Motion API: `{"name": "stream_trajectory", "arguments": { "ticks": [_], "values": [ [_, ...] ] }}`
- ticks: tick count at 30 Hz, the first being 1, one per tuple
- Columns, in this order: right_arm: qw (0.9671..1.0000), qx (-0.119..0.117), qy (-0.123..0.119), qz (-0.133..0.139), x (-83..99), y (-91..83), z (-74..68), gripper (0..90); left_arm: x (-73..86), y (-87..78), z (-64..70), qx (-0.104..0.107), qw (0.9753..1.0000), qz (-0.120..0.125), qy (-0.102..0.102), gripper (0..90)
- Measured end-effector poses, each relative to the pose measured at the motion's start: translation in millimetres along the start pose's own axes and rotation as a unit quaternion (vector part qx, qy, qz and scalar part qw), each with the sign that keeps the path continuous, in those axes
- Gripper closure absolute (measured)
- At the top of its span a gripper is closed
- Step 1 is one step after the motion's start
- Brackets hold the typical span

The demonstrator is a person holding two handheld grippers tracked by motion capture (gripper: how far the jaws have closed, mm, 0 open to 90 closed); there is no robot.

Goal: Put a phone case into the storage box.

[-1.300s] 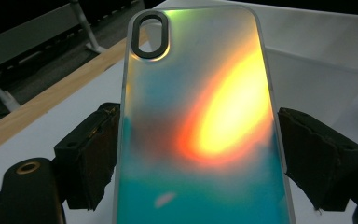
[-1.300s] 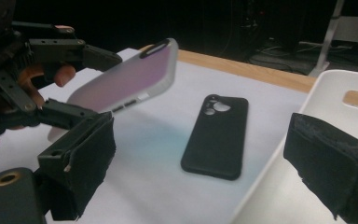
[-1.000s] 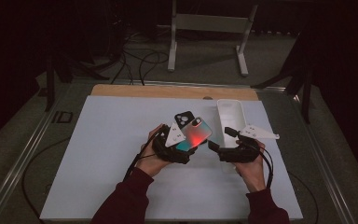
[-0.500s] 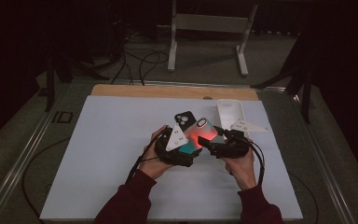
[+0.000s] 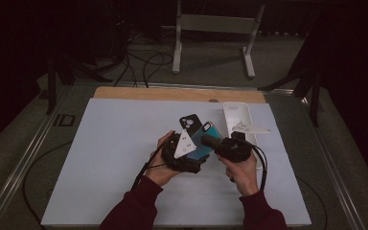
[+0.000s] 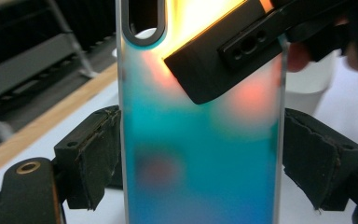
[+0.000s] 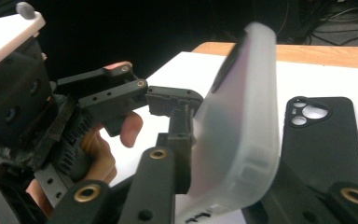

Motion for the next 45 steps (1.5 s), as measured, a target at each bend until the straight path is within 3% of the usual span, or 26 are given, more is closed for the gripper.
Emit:
{"name": "stream_trajectory", "arguments": {
  "ticks": [1, 2, 5, 7, 21, 30, 38, 45],
  "values": [
    [1.0, -0.007, -0.001, 0.001, 0.2, 0.6, -0.8, 85.5, 0.0, 1.3, 1.0, -0.01, 0.9999, -0.003, 0.003, 16.8],
    [1.0, 0.0, -0.008, 0.0, 0.7, 1.8, -3.1, 86.4, 0.3, 2.0, 1.6, -0.015, 0.9999, -0.005, 0.005, 16.5],
    [0.9995, 0.019, -0.027, -0.006, 1.6, 4.3, -7.4, 86.9, 2.5, 1.4, -0.1, -0.003, 1.0, -0.002, -0.001, 15.2],
    [0.9993, 0.023, -0.029, -0.007, 1.5, 4.5, -7.0, 87.0, 3.7, 0.9, -1.5, 0.009, 0.9999, -0.005, -0.006, 13.2],
    [0.9978, 0.05, -0.044, 0.0, -5.0, -5.2, -1.2, 86.9, 8.1, -9.0, -15.7, 0.041, 0.9983, 0.0, -0.041, 4.9],
    [0.9977, 0.034, -0.059, 0.002, -5.9, -13.2, -3.1, 86.9, 14.3, -15.4, -27.6, 0.069, 0.9956, 0.0, -0.062, 3.4],
    [0.9956, 0.017, -0.092, -0.002, -7.2, -17.1, -7.8, 86.9, 18.1, -13.8, -30.0, 0.09, 0.9939, -0.013, -0.063, 2.9],
    [0.9949, -0.01, -0.101, 0.0, -9.8, -20.9, -11.0, 86.8, 19.0, -11.5, -28.2, 0.115, 0.9913, -0.015, -0.062, 3.5]
  ]
}}
Point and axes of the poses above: each handheld gripper's, and its own axes: y roughly forward along the jaws, x roughly out of its underside, z roughly to its right, the point moved 2 cm from there along y, roughly forward along the jaws, and after that the axes turned 10 degrees about -z, right-handed, at the moved point
